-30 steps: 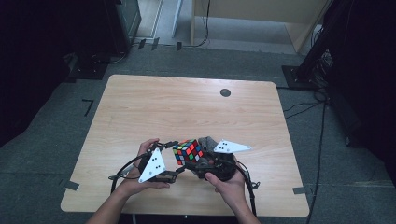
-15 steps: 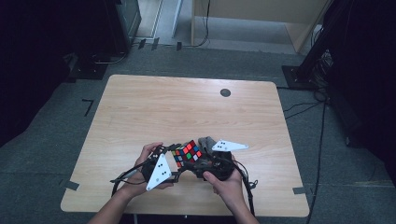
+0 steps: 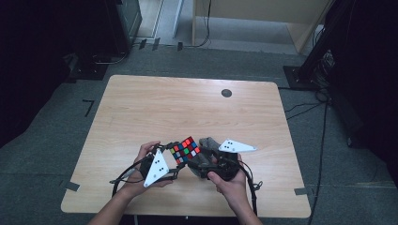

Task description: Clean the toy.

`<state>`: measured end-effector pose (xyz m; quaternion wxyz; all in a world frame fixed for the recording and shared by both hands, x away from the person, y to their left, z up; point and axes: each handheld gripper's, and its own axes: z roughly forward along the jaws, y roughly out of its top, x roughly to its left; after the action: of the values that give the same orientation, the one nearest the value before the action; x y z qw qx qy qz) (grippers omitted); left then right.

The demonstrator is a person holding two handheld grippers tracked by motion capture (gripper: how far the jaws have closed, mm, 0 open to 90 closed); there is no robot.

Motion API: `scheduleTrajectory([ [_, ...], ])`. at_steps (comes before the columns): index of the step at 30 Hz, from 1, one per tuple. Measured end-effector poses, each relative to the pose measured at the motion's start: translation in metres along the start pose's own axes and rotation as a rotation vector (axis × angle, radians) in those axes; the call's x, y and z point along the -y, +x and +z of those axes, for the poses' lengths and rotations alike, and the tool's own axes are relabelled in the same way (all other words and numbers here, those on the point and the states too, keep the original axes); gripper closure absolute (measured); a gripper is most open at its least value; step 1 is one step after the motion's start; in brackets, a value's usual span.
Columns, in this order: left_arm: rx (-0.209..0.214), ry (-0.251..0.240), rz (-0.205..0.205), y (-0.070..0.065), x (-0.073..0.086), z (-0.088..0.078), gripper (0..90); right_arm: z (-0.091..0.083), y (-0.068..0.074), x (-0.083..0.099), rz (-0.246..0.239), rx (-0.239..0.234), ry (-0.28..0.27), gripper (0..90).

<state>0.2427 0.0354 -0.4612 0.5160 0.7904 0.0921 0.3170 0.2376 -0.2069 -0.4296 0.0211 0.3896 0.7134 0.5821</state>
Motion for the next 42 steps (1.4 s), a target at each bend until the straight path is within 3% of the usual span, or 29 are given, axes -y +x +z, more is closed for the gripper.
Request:
scheduleTrajectory([
  [7,0.023,-0.026,0.026,-0.008,-0.004,0.0,33.7,0.004,0.003,0.002,-0.003,0.053,0.014,18.5],
  [14,0.047,-0.039,0.038,-0.014,-0.004,0.002,33.6,0.001,0.005,0.0,-0.013,0.096,-0.027,19.3],
  [22,0.058,-0.035,0.045,-0.017,-0.004,0.004,33.6,-0.001,0.004,-0.002,-0.008,0.091,-0.02,29.6],
  [26,0.058,-0.035,0.052,-0.019,-0.004,0.004,33.5,0.002,0.004,-0.001,-0.012,0.089,0.004,28.8],
  [28,0.056,-0.036,0.056,-0.019,-0.004,0.003,33.5,0.002,0.002,-0.001,0.007,0.082,0.01,28.6],
  [31,0.049,-0.041,0.066,-0.02,-0.005,0.003,33.6,0.005,-0.003,0.0,0.08,0.063,0.041,23.8],
  [37,0.051,-0.042,0.06,-0.02,-0.004,0.004,33.2,0.002,-0.005,0.001,0.115,0.026,0.019,34.0],
  [42,0.049,-0.027,0.05,-0.021,-0.003,0.007,32.5,0.003,-0.001,0.002,0.093,0.067,0.023,34.9],
])
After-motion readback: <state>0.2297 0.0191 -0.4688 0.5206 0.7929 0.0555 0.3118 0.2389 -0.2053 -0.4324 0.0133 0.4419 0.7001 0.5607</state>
